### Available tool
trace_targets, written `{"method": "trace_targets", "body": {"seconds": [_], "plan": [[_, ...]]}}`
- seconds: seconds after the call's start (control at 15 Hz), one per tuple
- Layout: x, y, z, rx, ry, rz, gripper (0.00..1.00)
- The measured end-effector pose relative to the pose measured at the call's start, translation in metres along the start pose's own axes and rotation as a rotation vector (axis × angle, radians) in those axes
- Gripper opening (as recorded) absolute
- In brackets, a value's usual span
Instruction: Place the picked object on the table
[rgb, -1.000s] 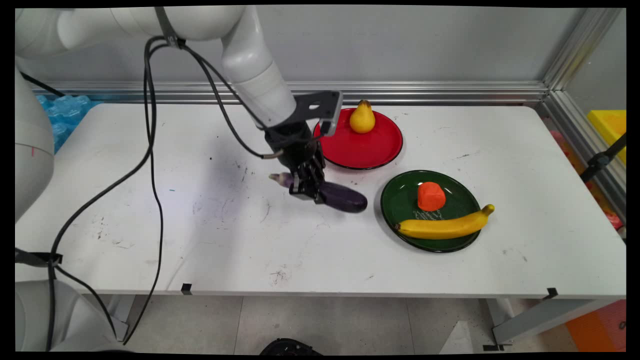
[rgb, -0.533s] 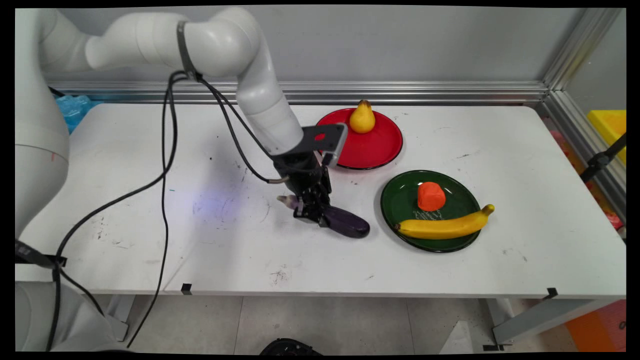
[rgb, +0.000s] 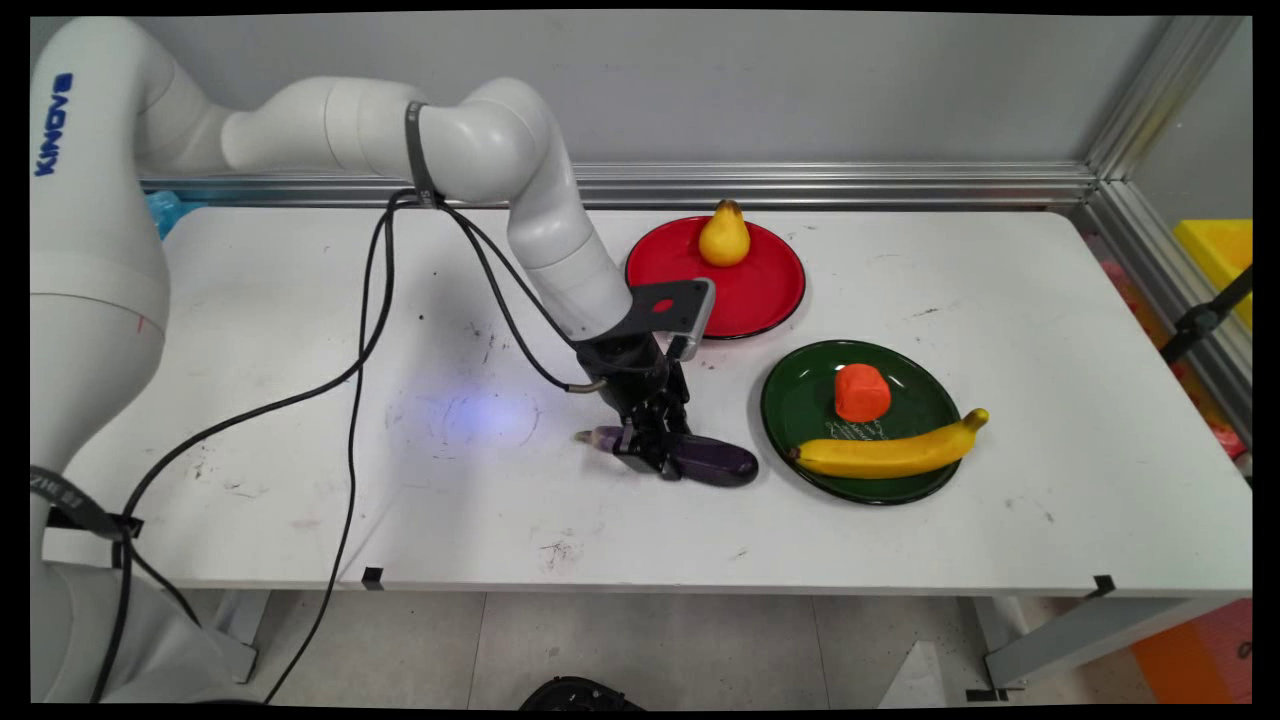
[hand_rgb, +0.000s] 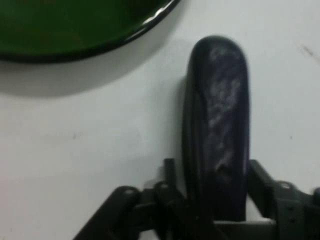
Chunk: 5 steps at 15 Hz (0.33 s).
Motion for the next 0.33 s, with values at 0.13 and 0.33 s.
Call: {"method": "trace_targets", "body": {"seconds": [0.13, 0.33], "plan": [[-0.0012, -0.0014, 0.0033, -0.001, 0.013, -0.003, 1.0], [-0.003, -0.0014, 0.0017, -0.001, 0.025, -0.008, 1.0]]}}
